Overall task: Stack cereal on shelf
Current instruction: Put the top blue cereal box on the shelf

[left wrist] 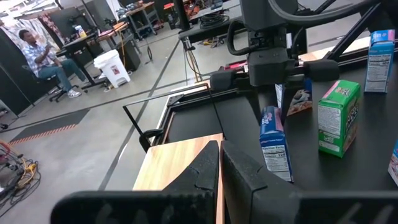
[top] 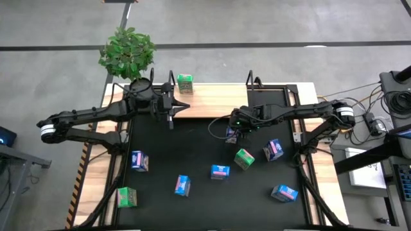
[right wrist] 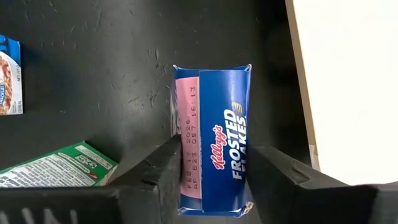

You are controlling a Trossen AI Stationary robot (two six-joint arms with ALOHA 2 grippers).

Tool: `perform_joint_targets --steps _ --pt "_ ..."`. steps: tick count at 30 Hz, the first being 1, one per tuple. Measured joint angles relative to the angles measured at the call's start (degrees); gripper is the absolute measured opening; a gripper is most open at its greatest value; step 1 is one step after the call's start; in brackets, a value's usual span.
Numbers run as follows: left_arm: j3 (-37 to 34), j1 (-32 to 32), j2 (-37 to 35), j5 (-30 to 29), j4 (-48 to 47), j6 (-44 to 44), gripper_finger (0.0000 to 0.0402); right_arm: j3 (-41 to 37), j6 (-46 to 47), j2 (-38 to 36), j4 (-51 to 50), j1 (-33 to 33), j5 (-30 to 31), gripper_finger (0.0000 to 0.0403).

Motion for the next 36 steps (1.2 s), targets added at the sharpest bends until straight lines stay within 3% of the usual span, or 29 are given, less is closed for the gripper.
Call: perform_joint_targets --steps 7,14,27,36 --pt "0.00 0.00 0.00 -0.07 0.34 3.11 0.0000 5.65 0.88 0.00 -1.63 -0.35 -1.37 0.0129" --pt "0.00 0.35 -0.92 -0.14 2.17 5.72 0.0000 15.69 -5.26 2.47 -2.78 -4.95 -2.02 0.0128" --pt "-0.18 1.27 -1.20 -0.12 1.75 5.06 0.0000 39.80 -27.51 20.68 -6.93 -20.20 -7.55 0.0114" --pt "-0.22 1.47 -1.18 -0.10 1.71 4.41 0.0000 54.13 -35.23 32.91 -9.60 -28.84 -13.18 0.0109"
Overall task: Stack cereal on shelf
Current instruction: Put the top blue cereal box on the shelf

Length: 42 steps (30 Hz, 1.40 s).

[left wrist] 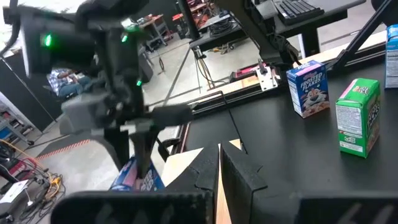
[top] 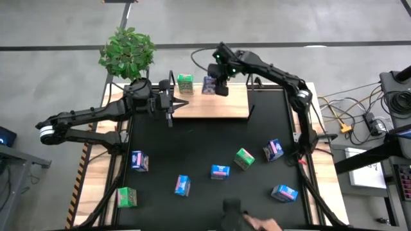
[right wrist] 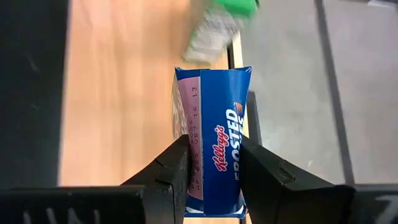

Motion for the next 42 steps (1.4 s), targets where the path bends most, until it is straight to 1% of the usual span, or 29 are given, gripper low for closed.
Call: perform_joint_targets --steps 6,13,17,24,28,32,36,42 --pt "0.00 0.06 0.04 -0.01 -0.05 -0.02 0.0000 5.11 -1.50 5.04 -1.97 -2.14 -1.97 0.0107" --pt "-0.02 0.05 0.04 0.00 -0.54 -0.02 0.0000 5.64 -2.83 6.09 -2.14 -2.47 -1.95 0.0109" --pt "-0.02 0.06 0.06 0.00 -0.51 0.00 0.0000 5.64 -2.63 6.09 -2.11 -2.46 -1.92 0.0128" --pt "-0.02 0.06 0.06 0.03 -0.51 0.00 0.0000 5.64 -2.15 6.33 -1.81 -2.81 -1.90 0.0184" --pt "-0.02 0.06 0.06 0.03 -0.51 0.00 0.0000 5.64 -2.13 6.42 -1.50 -2.81 -1.88 0.0207" --pt "-0.02 0.06 0.06 0.03 -0.51 0.00 0.0000 5.64 -2.07 6.42 -1.52 -2.81 -1.85 0.0216" --pt "-0.02 0.06 0.06 0.03 -0.51 0.12 0.0000 5.88 -1.46 5.95 -1.88 -2.81 -1.39 0.0215" --pt "-0.03 0.06 0.06 0.03 -0.75 0.24 0.0000 7.28 2.58 2.56 -3.45 -2.42 -1.56 0.0213"
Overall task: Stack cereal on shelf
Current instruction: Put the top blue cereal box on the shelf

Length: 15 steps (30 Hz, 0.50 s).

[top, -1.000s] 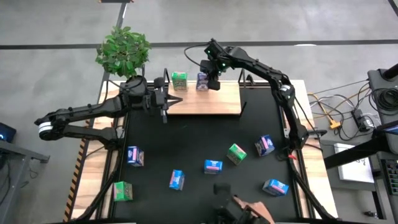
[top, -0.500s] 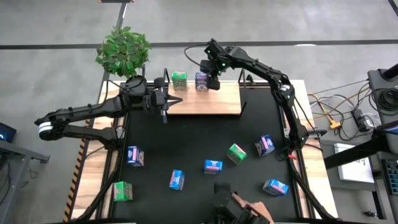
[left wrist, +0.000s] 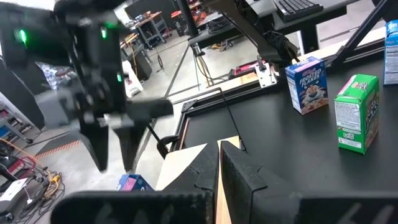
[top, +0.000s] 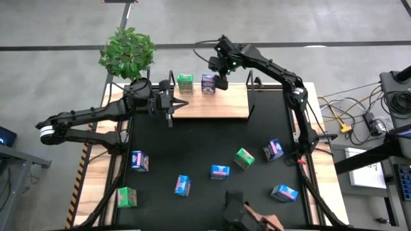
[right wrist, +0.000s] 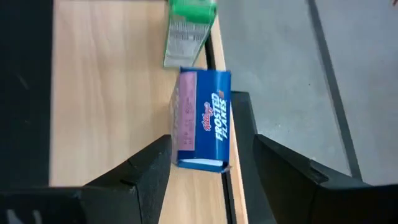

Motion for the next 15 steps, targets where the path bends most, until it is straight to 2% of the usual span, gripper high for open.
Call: perform_joint_targets --steps 6,9,12,15 --pt "-0.01 0.00 0.00 0.00 -0.57 0.98 0.0000 -0.36 3.25 -1.63 -2.91 2.16 -7.85 0.0182" --pt "-0.01 -0.02 0.00 0.00 -0.64 1.24 0.0000 -2.39 3.40 -1.56 -2.46 3.92 -8.32 0.0147" --pt "-0.01 0.00 0.00 0.00 -0.66 1.25 0.0000 -6.61 3.38 -1.39 0.12 5.33 -6.17 0.0103" --pt "-0.01 -0.02 0.00 0.00 -0.71 1.25 0.0000 -10.97 3.35 -1.30 3.18 6.17 0.76 0.0057"
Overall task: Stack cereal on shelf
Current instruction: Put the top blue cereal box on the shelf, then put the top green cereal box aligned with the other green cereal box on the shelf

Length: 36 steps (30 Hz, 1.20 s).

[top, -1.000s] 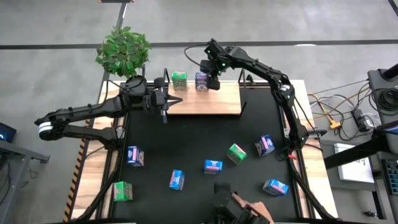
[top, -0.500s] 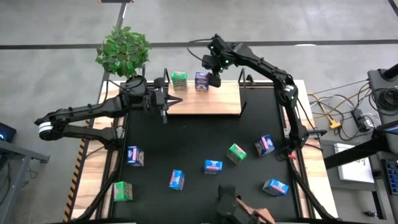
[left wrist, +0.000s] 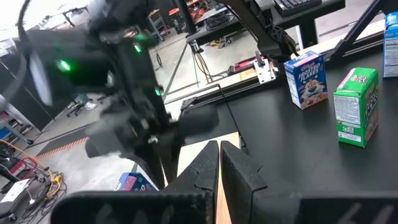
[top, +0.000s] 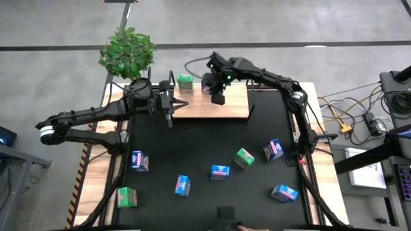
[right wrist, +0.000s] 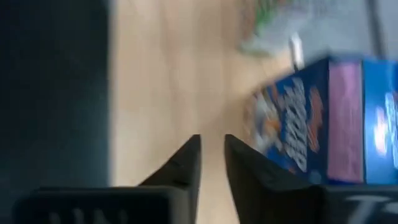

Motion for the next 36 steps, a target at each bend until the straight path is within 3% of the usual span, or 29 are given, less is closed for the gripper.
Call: perform_joint_targets --steps 3,6,27,36 --pt "0.00 0.02 0.00 0.00 0.00 0.02 0.0000 -3.17 -1.10 0.00 2.73 0.08 7.53 0.0019" --pt "0.00 0.02 0.00 0.00 -0.01 0.02 0.0000 -4.97 -1.64 0.00 4.70 -0.01 11.23 0.0012" --pt "0.00 0.00 0.00 0.00 -0.12 0.02 0.0000 -4.66 -4.99 -0.13 5.90 -0.45 14.45 0.0012" --pt "0.00 0.01 0.00 0.00 -0.31 0.16 0.0000 -2.89 0.06 -2.62 -0.20 1.41 12.89 0.0012"
